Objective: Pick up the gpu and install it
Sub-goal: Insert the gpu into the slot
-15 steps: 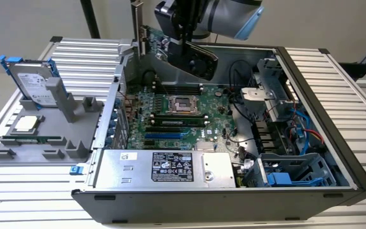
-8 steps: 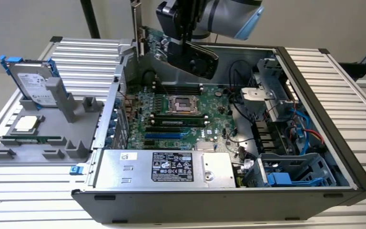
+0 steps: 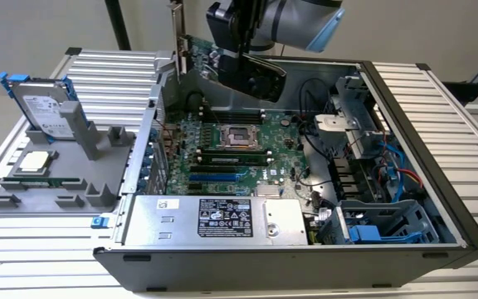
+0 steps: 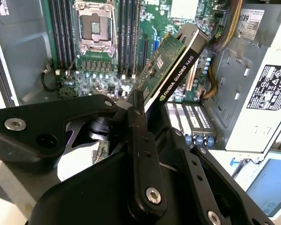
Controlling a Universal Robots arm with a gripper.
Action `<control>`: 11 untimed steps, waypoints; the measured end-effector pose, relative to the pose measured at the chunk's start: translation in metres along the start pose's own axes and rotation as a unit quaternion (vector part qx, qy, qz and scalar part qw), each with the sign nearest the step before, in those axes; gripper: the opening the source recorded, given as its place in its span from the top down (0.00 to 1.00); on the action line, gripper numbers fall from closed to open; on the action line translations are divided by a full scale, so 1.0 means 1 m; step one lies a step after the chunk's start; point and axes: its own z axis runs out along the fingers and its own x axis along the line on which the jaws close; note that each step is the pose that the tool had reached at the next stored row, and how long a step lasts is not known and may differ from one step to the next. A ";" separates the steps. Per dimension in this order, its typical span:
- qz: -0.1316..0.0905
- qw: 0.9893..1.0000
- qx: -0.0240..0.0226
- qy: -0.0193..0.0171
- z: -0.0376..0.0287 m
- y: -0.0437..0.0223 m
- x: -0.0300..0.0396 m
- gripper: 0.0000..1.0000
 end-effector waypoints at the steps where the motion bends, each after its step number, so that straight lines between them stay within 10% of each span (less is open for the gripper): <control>1: -0.003 1.000 0.000 0.000 0.0000 0.0000 0.0000 1.00; 11: -0.037 0.999 -0.001 0.002 -0.0007 0.0000 0.0000 1.00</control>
